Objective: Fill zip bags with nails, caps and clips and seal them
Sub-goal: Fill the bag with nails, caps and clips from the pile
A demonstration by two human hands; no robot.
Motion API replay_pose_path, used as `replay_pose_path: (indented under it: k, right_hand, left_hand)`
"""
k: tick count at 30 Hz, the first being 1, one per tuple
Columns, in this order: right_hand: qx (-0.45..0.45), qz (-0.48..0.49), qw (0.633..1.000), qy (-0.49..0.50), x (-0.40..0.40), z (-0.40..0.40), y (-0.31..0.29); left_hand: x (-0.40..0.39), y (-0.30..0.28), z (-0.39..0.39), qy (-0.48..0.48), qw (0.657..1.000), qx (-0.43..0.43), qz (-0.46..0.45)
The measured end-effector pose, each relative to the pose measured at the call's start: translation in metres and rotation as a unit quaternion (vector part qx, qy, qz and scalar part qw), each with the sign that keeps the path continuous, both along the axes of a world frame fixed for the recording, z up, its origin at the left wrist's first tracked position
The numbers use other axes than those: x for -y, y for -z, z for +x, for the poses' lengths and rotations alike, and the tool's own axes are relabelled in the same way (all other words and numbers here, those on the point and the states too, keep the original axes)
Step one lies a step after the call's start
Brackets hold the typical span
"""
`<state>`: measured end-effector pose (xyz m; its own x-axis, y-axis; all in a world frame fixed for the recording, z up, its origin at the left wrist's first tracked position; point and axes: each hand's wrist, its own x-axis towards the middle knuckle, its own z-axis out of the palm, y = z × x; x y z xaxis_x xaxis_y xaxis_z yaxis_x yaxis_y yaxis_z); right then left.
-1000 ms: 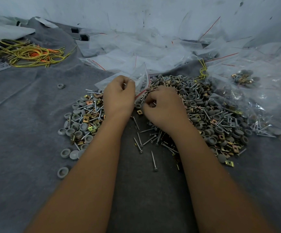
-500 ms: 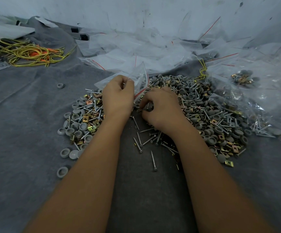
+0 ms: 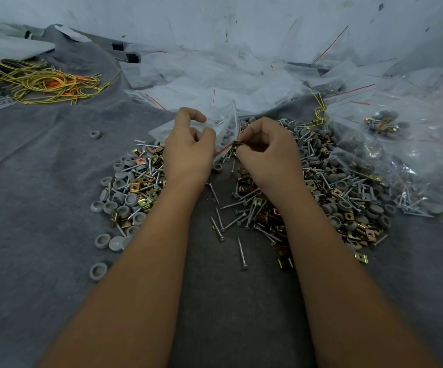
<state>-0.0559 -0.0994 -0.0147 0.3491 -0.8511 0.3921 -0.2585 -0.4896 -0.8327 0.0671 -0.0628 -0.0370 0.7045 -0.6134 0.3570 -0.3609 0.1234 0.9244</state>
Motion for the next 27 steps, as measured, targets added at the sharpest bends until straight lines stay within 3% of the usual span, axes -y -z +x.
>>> replay_pose_path:
  k: [4,8,14,18,24,27]
  right_hand:
    - [-0.147,-0.044,0.983,0.100,0.009,-0.007,0.004]
    - [-0.298,-0.124,0.940,0.107,0.010,-0.003,0.006]
    - [-0.366,-0.150,0.918,0.004,0.011,0.014,0.010]
    - [-0.425,-0.169,0.889,-0.006,0.014,0.025,0.010]
    - [-0.366,-0.165,0.915,-0.040,0.010,0.034,0.000]
    - [-0.392,-0.161,0.903,-0.075,0.004,0.039,0.001]
  left_hand:
    - [-0.002,-0.005,0.003,-0.056,0.995,-0.059,-0.055]
    - [-0.002,-0.009,0.004,-0.089,0.989,-0.089,-0.080]
    - [-0.004,-0.012,0.005,-0.131,0.977,-0.116,-0.120]
    - [-0.005,-0.013,0.007,-0.149,0.968,-0.142,-0.141]
    - [-0.005,-0.016,0.011,-0.168,0.955,-0.175,-0.171]
    - [-0.006,-0.017,0.012,-0.170,0.952,-0.183,-0.180]
